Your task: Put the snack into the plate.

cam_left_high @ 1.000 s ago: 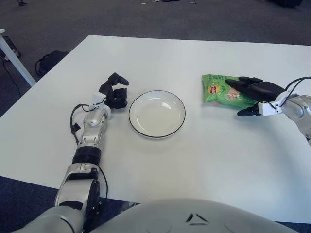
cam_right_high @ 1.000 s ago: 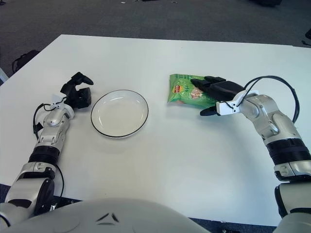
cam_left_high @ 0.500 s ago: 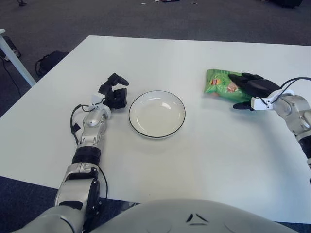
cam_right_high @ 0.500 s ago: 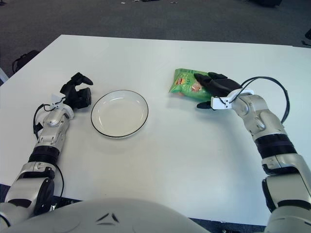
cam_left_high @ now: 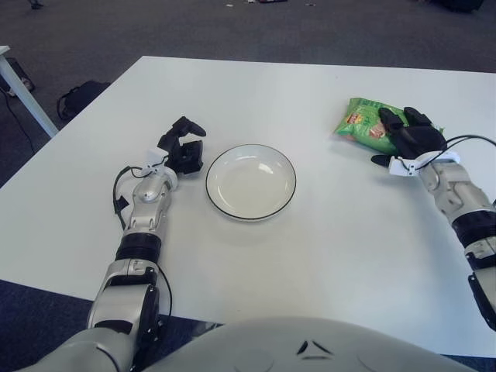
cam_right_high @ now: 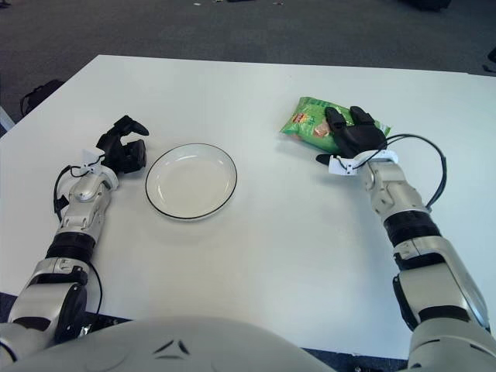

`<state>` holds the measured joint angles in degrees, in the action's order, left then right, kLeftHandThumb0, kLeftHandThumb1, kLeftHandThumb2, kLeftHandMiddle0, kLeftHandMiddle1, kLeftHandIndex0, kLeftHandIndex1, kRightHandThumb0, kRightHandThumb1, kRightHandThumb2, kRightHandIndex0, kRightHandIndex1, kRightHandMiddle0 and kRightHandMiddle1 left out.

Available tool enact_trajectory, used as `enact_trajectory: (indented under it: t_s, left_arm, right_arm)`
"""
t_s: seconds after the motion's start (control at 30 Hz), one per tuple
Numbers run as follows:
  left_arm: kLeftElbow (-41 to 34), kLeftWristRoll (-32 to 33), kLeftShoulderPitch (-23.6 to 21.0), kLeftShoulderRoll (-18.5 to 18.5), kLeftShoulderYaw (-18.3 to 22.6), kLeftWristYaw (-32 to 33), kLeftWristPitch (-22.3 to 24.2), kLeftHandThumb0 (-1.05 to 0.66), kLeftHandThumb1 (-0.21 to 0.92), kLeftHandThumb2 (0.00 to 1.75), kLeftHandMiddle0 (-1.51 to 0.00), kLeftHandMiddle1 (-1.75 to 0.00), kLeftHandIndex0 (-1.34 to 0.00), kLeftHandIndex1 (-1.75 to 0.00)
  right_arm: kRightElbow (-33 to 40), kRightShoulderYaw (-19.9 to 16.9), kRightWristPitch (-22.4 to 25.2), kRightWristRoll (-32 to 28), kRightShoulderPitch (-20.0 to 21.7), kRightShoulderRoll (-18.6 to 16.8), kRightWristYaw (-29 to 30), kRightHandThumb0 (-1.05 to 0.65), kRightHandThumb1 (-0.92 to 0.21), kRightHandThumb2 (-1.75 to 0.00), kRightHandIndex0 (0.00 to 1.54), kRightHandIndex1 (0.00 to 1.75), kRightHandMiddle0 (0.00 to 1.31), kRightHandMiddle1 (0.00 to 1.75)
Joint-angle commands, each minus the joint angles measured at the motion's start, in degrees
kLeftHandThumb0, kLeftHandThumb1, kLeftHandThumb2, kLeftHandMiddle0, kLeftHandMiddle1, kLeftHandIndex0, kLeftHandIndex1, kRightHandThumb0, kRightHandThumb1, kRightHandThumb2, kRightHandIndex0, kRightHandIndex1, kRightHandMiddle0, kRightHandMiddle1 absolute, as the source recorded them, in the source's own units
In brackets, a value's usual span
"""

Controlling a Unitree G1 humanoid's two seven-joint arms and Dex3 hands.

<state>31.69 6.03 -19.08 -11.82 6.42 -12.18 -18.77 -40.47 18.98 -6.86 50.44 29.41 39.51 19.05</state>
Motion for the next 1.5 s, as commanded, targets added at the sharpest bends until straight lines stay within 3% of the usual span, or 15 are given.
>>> enact_trajectory:
  t_s: [0.0, 0.07, 0.13, 0.2, 0.3, 0.4, 0.57, 0.93, 1.13, 1.47]
  left_arm:
    - [2.2, -1.1, 4.2, 1.0, -0.9, -0.2, 0.2, -0.41, 0.54, 1.04, -1.17, -1.75, -0.44, -1.75]
    - [2.0, -1.2, 4.3, 1.0, -0.9, -0.1, 0.2, -0.41, 0.54, 1.04, -1.17, -1.75, -0.44, -1.75]
    - [1.8, -1.3, 4.4, 1.0, -1.0, 0.0, 0.3, -0.41, 0.54, 1.04, -1.17, -1.75, -0.44, -1.75]
    - [1.7, -1.3, 4.5, 0.9, -1.0, 0.1, 0.4, -0.41, 0.54, 1.04, -1.17, -1.75, -0.44, -1.75]
    - [1.6, -1.4, 4.6, 0.9, -1.0, 0.1, 0.5, -0.41, 0.54, 1.03, -1.17, -1.75, -0.44, -1.75]
    - [1.5, -1.4, 4.6, 0.9, -1.1, 0.1, 0.5, -0.41, 0.54, 1.03, -1.17, -1.75, -0.44, -1.75]
    - [1.3, -1.6, 4.4, 0.9, -1.1, 0.2, 0.6, -0.42, 0.53, 1.05, -1.18, -1.75, -0.45, -1.75]
    - [1.2, -2.2, 4.4, 1.1, -1.3, 0.7, 0.3, -0.42, 0.52, 1.07, -1.21, -1.75, -0.46, -1.75]
    - [1.3, -2.5, 4.5, 1.0, -1.5, 0.8, -0.3, -0.42, 0.51, 1.07, -1.21, -1.75, -0.46, -1.75]
    - [1.3, -3.1, 4.2, 1.3, -1.6, 1.1, -0.1, -0.42, 0.5, 1.09, -1.21, -1.75, -0.47, -1.75]
  right_arm:
    - [-2.8, 2.1, 0.0, 2.9, 0.4, -1.5, 9.2, -0.59, -0.61, -0.75, 0.01, 0.84, 0.0, 1.01]
    - [-3.9, 2.8, -0.1, 3.7, 0.6, -1.9, 13.7, -0.3, -0.6, -0.86, 0.12, 1.28, 0.2, 1.33]
    - [-5.1, 3.2, -1.0, 3.6, 0.9, -2.1, 16.7, -0.15, -0.52, -1.02, 0.23, 1.5, 0.34, 1.54]
    - [-6.3, 3.4, -2.3, 3.0, 1.3, -2.3, 19.0, -0.06, -0.37, -1.2, 0.43, 1.53, 0.5, 1.66]
    - [-8.0, 3.6, -5.6, 1.7, 1.7, -2.4, 21.5, -0.02, -0.21, -1.35, 0.66, 1.46, 0.6, 1.72]
    - [-9.4, 3.8, -9.5, 0.6, 2.1, -2.1, 23.2, 0.0, -0.13, -1.42, 0.79, 1.39, 0.66, 1.74]
    - [-10.6, 4.1, -13.6, -0.3, 2.5, -1.4, 23.9, 0.0, -0.08, -1.45, 0.88, 1.32, 0.67, 1.74]
    - [-10.2, 2.4, -19.1, -4.1, 3.2, -0.6, 22.9, 0.0, -0.06, -1.51, 0.89, 1.44, 0.61, 1.75]
    - [1.8, -2.1, -18.2, -9.9, 0.3, -0.1, 15.6, 0.0, -0.1, -1.52, 0.83, 1.58, 0.56, 1.75]
    - [17.6, -8.7, -11.4, -18.5, -3.6, -3.8, 2.5, 0.0, -0.12, -1.52, 0.8, 1.66, 0.53, 1.75]
